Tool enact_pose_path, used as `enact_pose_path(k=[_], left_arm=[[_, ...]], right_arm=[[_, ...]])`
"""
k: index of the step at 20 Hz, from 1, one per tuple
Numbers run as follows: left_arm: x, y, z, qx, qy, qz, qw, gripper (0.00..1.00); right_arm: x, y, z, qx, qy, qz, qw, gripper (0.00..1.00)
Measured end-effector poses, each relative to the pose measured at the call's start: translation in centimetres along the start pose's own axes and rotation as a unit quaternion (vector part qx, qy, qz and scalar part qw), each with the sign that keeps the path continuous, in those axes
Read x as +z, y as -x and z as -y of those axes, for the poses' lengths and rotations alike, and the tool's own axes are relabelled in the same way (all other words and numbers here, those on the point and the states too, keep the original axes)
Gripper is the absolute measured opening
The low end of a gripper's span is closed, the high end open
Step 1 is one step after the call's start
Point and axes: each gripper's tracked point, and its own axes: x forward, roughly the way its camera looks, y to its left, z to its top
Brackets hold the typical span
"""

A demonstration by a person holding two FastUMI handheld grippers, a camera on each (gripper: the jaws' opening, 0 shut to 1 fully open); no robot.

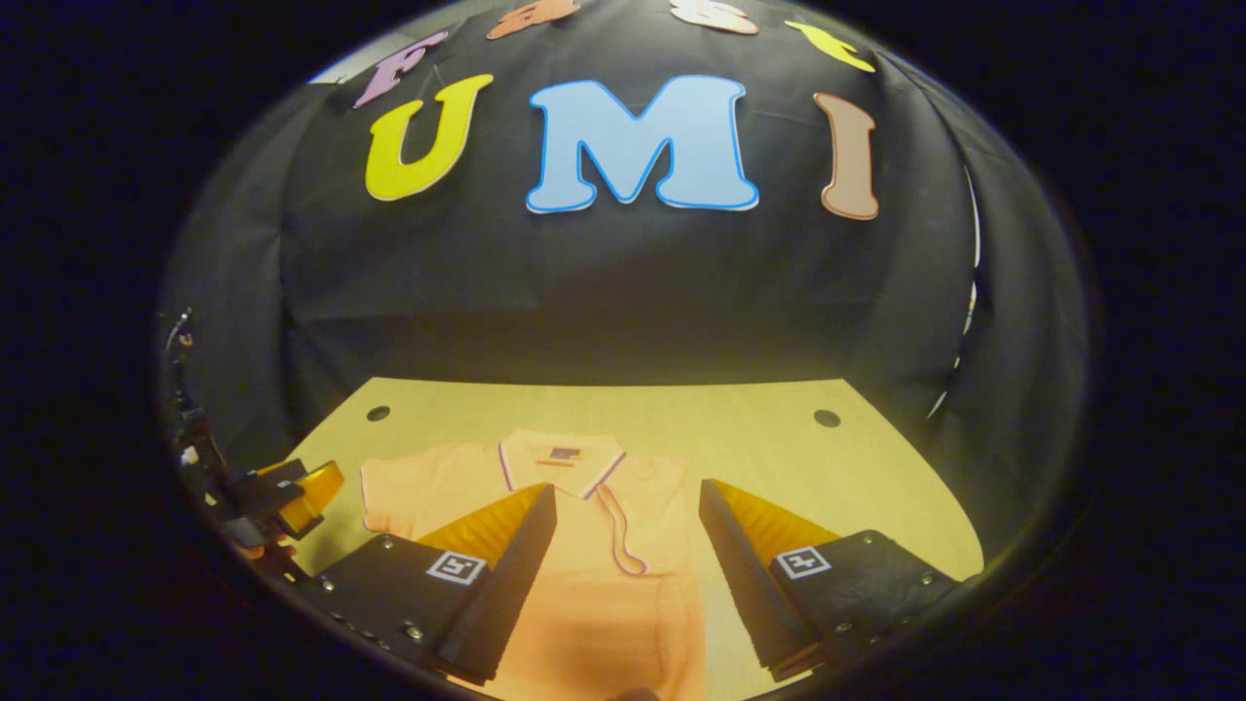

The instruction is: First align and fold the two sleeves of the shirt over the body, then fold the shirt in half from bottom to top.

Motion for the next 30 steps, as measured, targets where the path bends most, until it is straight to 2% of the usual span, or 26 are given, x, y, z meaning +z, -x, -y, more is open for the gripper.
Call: enact_pose_path(k=[4,5,6,7,8,10,11,12,13,14,16,18,19,21,22,24,25,26,27,30], left_arm=[[-2.4,-5.4,-1.5,0.013,0.005,-0.021,1.000,0.95],[-3.1,-6.8,-2.1,0.019,0.005,-0.028,0.999,0.96],[-3.7,-8.2,-2.7,0.024,0.006,-0.034,0.999,0.95],[-4.4,-9.4,-3.3,0.029,0.008,-0.043,0.999,0.95],[-4.9,-10.8,-3.9,0.032,0.013,-0.050,0.998,0.96],[-6.1,-13.1,-4.8,0.037,0.025,-0.070,0.997,0.95],[-6.9,-13.9,-5.2,0.039,0.029,-0.078,0.996,0.94],[-7.4,-14.8,-5.4,0.039,0.032,-0.086,0.995,0.94],[-8.1,-15.4,-5.2,0.038,0.031,-0.093,0.994,0.95],[-8.7,-16.0,-5.3,0.039,0.028,-0.105,0.993,0.94],[-9.7,-16.6,-5.1,0.042,0.021,-0.121,0.992,0.94],[-9.2,-17.3,-4.2,0.028,0.015,-0.124,0.992,0.91],[-9.5,-17.4,-4.3,0.031,0.002,-0.126,0.992,0.81],[-9.7,-18.2,-3.5,0.034,-0.025,-0.132,0.990,0.77],[-9.9,-18.8,-3.2,0.034,-0.040,-0.136,0.989,0.76],[-9.8,-19.2,-1.8,0.022,-0.044,-0.131,0.990,0.55],[-9.9,-19.4,-1.9,0.024,-0.045,-0.129,0.990,0.35],[-9.8,-19.5,-1.7,0.025,-0.047,-0.129,0.990,0.26],[-10.0,-19.4,-1.6,0.030,-0.052,-0.131,0.990,0.12],[-8.9,-19.2,-1.4,0.045,-0.071,-0.123,0.989,0.12]], right_arm=[[0.7,5.0,0.3,-0.013,-0.012,0.018,1.000,0.92],[0.4,6.0,0.4,-0.017,-0.011,0.019,1.000,0.88],[-0.1,7.0,0.5,-0.020,-0.010,0.016,1.000,0.88],[-0.5,7.9,0.5,-0.023,-0.011,0.014,1.000,0.93],[-0.6,8.6,0.5,-0.024,-0.010,0.014,1.000,0.88],[-1.0,9.6,0.6,-0.030,-0.001,0.017,0.999,0.88],[-1.7,9.8,0.8,-0.034,0.007,0.010,0.999,0.92],[-2.3,10.0,0.7,-0.036,0.014,0.005,0.999,0.92],[-2.5,10.2,0.5,-0.035,0.017,0.002,0.999,0.88],[-2.7,10.4,0.2,-0.030,0.016,0.000,0.999,0.93],[-3.3,10.6,-0.2,-0.023,0.007,-0.007,1.000,0.92],[-3.7,10.6,0.0,-0.021,-0.004,-0.011,1.000,0.92],[-4.0,10.5,0.2,-0.022,-0.006,-0.012,1.000,0.93],[-4.5,10.5,0.9,-0.026,-0.013,-0.020,0.999,0.89],[-4.5,10.5,1.3,-0.029,-0.016,-0.021,0.999,0.93],[-4.5,10.5,2.1,-0.035,-0.024,-0.021,0.999,0.93],[-4.6,10.5,2.5,-0.037,-0.027,-0.022,0.999,0.93],[-4.7,10.5,3.0,-0.040,-0.030,-0.025,0.998,0.93],[-4.9,10.5,3.3,-0.041,-0.034,-0.027,0.998,0.93],[-5.0,10.5,4.8,-0.050,-0.042,-0.029,0.997,0.93]])
